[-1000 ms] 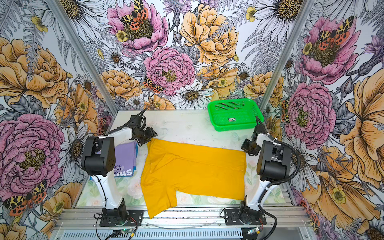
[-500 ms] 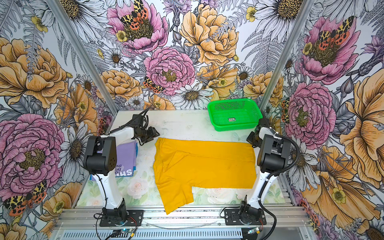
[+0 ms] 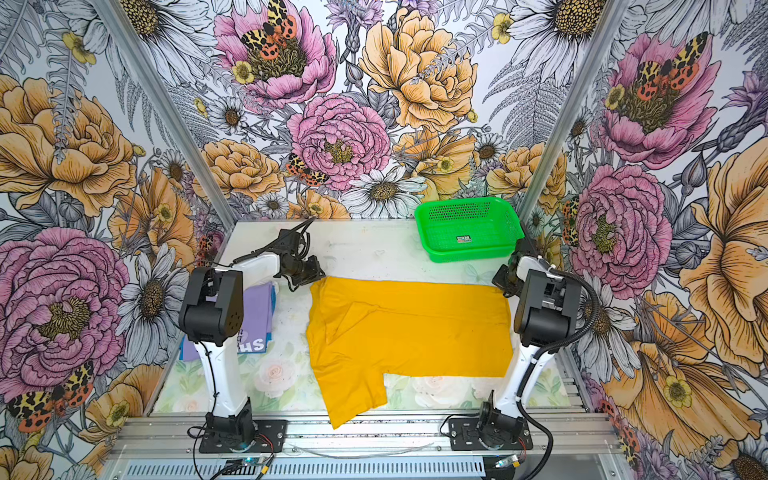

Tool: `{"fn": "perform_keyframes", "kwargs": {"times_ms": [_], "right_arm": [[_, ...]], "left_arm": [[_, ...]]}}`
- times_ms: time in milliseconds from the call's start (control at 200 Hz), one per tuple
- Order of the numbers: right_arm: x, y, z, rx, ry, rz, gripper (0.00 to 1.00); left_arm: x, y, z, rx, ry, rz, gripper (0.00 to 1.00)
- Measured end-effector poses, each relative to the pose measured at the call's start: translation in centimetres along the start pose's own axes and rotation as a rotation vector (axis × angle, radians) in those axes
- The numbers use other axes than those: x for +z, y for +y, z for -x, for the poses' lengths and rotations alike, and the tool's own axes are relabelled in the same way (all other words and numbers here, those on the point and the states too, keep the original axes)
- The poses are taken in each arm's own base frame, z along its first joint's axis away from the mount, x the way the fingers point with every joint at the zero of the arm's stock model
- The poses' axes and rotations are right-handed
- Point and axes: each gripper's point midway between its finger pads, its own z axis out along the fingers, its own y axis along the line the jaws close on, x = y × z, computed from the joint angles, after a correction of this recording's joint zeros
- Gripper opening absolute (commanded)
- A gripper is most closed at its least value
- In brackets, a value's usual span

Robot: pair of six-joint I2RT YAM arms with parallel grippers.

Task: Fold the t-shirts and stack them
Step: 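Hold the shirt edges with both grippers and tug them outward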

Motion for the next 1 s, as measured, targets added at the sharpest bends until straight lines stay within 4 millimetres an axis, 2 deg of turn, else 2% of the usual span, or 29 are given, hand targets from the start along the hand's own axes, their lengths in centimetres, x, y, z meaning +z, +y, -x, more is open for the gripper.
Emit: {"fn": "perform_keyframes", "kwargs": {"times_ms": [55,305,455,630,906,1001], "right_arm": [[0.0,0.0,0.0,0.000,-0.001,0.001,0.00],[0.0,0.0,0.0,0.001,-0.011,0.004,0.00],[-0.1,-0.1,-0.3,0.007,-0.019,0.007,0.00],[-0.2,-0.2,-0.5,0.015,-0.022,0.008,0.00],[-0.2,-0.4,-0.4,0.030,-0.025,0.008,0.00],[-0.2,-0.4,-0.4,0.030,-0.024,0.010,0.00]], "left_arm": [[0.0,0.2,-0.2,-0.001,0.003,0.014,0.00],[-0.1,1.2,-0.6,0.004,0.006,0.063,0.00],[-1.6,1.6,-1.1,0.004,-0.018,0.087,0.00],[-3.4,1.2,0.1,0.004,-0.082,0.064,0.00],[-3.3,2.6,0.8,-0.046,-0.113,0.054,0.00],[-3.4,3.1,1.8,-0.073,-0.137,0.041,0.00]]}}
